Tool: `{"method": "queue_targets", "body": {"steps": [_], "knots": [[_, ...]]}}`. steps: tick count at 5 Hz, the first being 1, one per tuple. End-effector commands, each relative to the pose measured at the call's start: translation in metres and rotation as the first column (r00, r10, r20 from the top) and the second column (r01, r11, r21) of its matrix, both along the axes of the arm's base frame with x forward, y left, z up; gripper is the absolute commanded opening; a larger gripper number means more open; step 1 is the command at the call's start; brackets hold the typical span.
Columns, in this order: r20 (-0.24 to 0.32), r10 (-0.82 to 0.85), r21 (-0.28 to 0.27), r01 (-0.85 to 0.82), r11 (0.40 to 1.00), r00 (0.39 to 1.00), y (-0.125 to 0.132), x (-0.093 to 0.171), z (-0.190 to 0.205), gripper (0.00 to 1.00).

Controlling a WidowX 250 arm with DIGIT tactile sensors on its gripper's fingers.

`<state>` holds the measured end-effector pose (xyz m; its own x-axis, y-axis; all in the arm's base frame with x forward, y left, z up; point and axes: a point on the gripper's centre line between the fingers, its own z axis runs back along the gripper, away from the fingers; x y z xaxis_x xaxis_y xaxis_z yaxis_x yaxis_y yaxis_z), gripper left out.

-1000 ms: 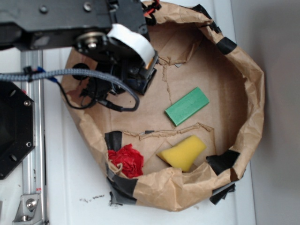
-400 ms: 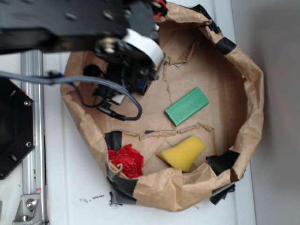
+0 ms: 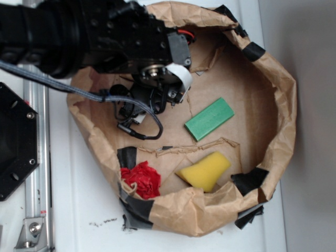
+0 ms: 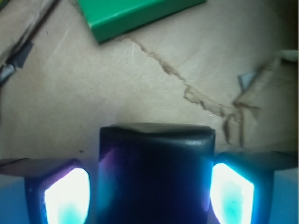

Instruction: Grab the black box.

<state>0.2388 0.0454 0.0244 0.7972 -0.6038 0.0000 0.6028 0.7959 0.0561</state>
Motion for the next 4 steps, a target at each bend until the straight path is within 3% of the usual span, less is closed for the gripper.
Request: {"method": "queue_targets", "body": {"steps": [1,2,3,4], "knots": [[0.002,-0.034,0.038,0.034,0.999,0.999,-0.012,-0.005,-0.01,1.0],[0.001,-0.012,0.024,0.012,1.0,1.0,-0.009,-0.002,-0.011,1.0],[0.001,0.038,0.034,-0.038,0.999,0.999,-0.003,0.0,-0.014,0.0],[0.12,0.282,0.003,-0.284,0.959,0.952,-0.039,0.019,0.036,0.0]]}}
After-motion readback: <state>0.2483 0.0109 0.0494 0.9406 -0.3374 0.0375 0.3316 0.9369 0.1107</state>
